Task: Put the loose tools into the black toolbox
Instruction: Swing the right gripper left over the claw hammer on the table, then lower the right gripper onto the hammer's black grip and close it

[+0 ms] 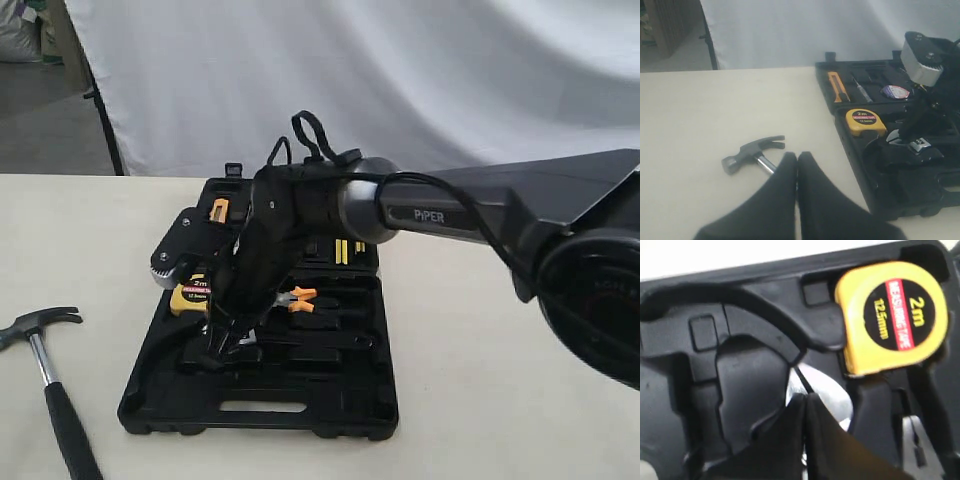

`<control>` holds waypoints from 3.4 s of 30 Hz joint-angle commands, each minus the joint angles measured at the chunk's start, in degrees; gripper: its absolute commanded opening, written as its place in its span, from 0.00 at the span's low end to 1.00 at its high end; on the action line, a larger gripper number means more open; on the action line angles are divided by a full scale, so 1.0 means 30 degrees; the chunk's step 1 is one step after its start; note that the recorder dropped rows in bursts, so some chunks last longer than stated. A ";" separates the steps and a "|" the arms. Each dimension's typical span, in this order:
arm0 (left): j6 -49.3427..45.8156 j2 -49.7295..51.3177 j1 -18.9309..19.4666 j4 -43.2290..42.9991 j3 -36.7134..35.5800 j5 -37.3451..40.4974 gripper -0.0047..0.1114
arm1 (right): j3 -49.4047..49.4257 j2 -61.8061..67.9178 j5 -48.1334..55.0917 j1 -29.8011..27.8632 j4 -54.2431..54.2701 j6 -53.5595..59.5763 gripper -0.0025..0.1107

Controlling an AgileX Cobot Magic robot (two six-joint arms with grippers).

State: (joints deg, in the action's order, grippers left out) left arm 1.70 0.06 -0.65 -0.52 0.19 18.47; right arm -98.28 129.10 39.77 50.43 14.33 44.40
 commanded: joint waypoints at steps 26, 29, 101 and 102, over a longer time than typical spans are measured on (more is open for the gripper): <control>0.0022 -0.0020 -0.0135 0.0051 -0.0062 -0.0051 0.04 | 0.0101 -0.0657 0.0535 -0.0379 -0.0138 -0.1056 0.03; 0.0022 -0.0020 -0.0135 0.0051 -0.0062 -0.0051 0.04 | 0.0101 -0.1437 0.0191 -0.0160 0.1773 -0.1056 0.03; 0.0022 -0.0020 -0.0135 0.0051 -0.0062 -0.0051 0.04 | 0.1128 -0.0415 0.7282 0.5820 0.1513 -0.5508 0.02; 0.0022 -0.0020 -0.0135 0.0051 -0.0062 -0.0051 0.04 | 0.1557 -0.0732 0.6989 0.5702 0.1513 -0.5508 0.02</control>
State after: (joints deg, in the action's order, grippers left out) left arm 1.70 0.06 -0.65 -0.52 0.19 18.47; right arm -96.15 129.01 60.23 68.13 19.95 28.24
